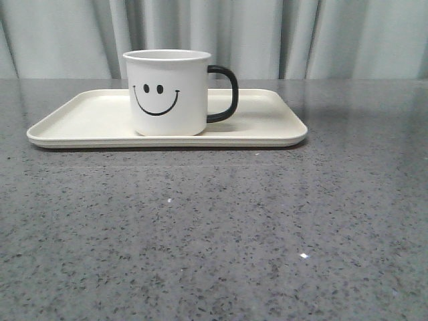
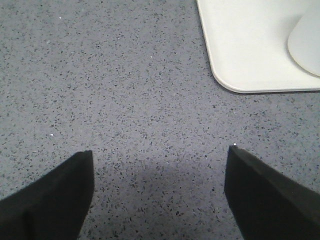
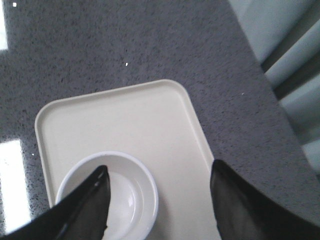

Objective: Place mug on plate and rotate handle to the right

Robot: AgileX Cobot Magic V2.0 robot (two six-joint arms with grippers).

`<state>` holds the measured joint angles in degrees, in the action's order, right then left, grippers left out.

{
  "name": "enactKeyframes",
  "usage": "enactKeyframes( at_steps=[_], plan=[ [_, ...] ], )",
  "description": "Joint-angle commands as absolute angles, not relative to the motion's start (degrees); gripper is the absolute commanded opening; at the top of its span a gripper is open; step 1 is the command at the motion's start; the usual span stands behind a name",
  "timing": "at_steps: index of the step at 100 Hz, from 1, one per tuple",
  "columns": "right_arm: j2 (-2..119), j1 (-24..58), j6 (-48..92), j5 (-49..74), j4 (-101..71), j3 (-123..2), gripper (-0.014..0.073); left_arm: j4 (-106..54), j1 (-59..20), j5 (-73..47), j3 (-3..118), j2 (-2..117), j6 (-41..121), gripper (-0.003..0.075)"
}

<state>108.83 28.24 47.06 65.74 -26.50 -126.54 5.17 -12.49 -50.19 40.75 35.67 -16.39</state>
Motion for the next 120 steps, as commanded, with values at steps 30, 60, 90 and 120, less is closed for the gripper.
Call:
enactKeyframes(
  at_steps=[30, 60, 90, 120],
  plan=[
    [87.79, 13.60, 40.27, 55.04, -26.35, -113.92, 0.0449, 5.52, -12.31, -46.48, 42.28, 35.64, -16.32, 0.0526],
    [69.41, 6.86, 40.39, 32.85, -25.88, -85.32, 0.0449, 5.52, -12.31, -46.48, 42.28, 35.64, -16.32, 0.0526],
    [53.66, 6.86, 40.52, 14.01, -25.45, -67.27, 0.0449, 5.52, -12.31, -46.48, 42.28, 35.64, -16.32, 0.0526],
    [47.07, 6.86, 38.56, 28.26, -25.45, -60.87, 0.0449, 5.52, -12.31, -46.48, 42.28, 35.64, -16.32, 0.0526]
  ],
)
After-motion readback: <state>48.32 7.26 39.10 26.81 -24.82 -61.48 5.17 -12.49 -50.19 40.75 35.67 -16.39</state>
